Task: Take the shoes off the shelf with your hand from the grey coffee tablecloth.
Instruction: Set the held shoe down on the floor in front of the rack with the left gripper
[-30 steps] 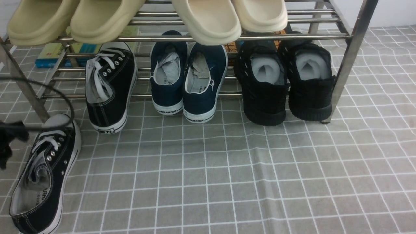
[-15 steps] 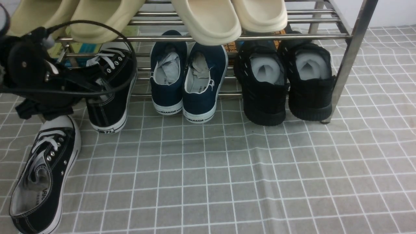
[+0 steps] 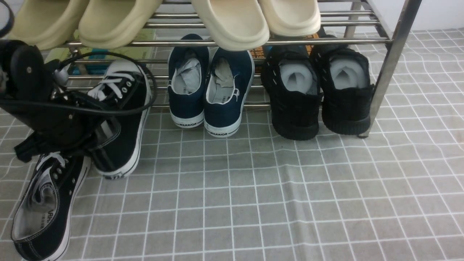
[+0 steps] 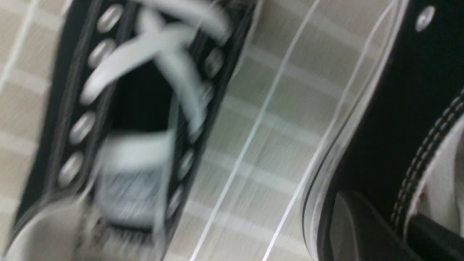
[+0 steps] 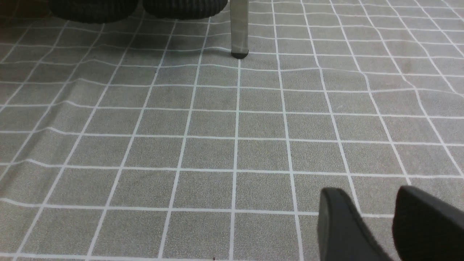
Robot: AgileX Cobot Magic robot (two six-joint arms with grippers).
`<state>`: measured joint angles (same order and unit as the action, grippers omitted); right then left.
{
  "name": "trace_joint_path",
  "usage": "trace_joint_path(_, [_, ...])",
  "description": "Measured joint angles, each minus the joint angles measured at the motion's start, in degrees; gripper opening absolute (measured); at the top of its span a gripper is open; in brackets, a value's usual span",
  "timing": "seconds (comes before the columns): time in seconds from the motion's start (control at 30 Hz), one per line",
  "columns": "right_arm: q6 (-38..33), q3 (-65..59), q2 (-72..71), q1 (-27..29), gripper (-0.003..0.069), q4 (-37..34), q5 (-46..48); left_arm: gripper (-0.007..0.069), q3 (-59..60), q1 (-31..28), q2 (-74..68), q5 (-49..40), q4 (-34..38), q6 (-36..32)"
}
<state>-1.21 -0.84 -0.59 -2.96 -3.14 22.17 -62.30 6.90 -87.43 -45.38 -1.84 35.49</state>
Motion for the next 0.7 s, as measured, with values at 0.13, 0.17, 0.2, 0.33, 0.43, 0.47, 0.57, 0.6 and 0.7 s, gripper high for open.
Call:
trace_joint_path(0.13, [0.00,0.00,0.00,0.00,0.0239,0.00,0.00,0.0018,4.73,2.36,2.99,-2.81,-1.91,1.25])
trace_joint_path(0.17, [0.00,0.00,0.00,0.00,0.0239,0.00,0.00,0.0018,6.03,3.09,3.13,-2.41,-2.28,2.27])
trace_joint_path(0.2, [0.00,0.00,0.00,0.00,0.0239,0.00,0.00,0.0018,6.78,3.66,3.13,-1.92,-2.54,3.22])
trace_joint_path(0.33, [0.00,0.00,0.00,0.00,0.0239,0.00,0.00,0.0020,10.45,5.41,2.86,0.52,-4.65,7.40])
trace_joint_path(0.43, [0.00,0.00,0.00,0.00,0.0239,0.00,0.00,0.0020,11.86,5.50,2.86,1.26,-6.62,10.39])
trace_joint_path(0.47, [0.00,0.00,0.00,0.00,0.0239,0.00,0.00,0.0020,11.92,5.50,2.86,1.27,-6.75,10.50])
trace_joint_path(0.57, [0.00,0.00,0.00,0.00,0.0239,0.00,0.00,0.0020,12.40,5.54,2.86,0.95,-7.48,11.20])
trace_joint_path(0.6, [0.00,0.00,0.00,0.00,0.0239,0.00,0.00,0.0020,12.52,5.85,2.86,0.58,-7.48,11.27])
trace_joint_path(0.7, [0.00,0.00,0.00,0.00,0.0239,0.00,0.00,0.0020,12.86,6.65,2.86,0.41,-7.53,11.55])
